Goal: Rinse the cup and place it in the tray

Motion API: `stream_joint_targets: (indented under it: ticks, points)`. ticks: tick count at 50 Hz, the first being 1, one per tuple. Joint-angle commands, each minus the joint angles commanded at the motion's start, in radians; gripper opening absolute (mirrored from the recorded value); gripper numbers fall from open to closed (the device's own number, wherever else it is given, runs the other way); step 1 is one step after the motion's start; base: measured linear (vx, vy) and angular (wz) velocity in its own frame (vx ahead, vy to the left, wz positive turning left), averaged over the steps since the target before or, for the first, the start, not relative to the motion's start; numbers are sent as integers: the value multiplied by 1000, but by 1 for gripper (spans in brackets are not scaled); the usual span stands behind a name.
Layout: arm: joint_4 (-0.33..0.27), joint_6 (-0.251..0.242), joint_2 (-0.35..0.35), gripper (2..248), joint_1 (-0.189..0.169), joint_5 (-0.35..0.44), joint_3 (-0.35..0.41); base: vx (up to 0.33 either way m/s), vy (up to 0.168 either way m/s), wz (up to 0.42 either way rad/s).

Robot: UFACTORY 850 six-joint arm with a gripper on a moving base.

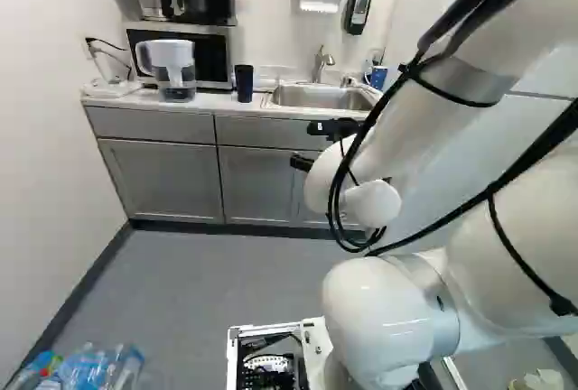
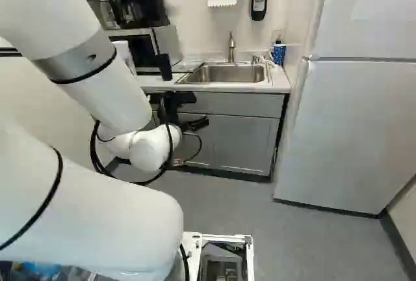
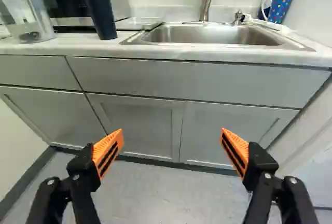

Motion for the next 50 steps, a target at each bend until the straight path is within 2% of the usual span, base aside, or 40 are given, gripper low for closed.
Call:
stream_joint_targets:
  ticks: [19, 50]
  points:
    - [0, 0, 0, 247, -2, 0, -5, 0, 0, 0]
    - [0, 0, -32, 247, -45, 0, -107, 0, 0, 0]
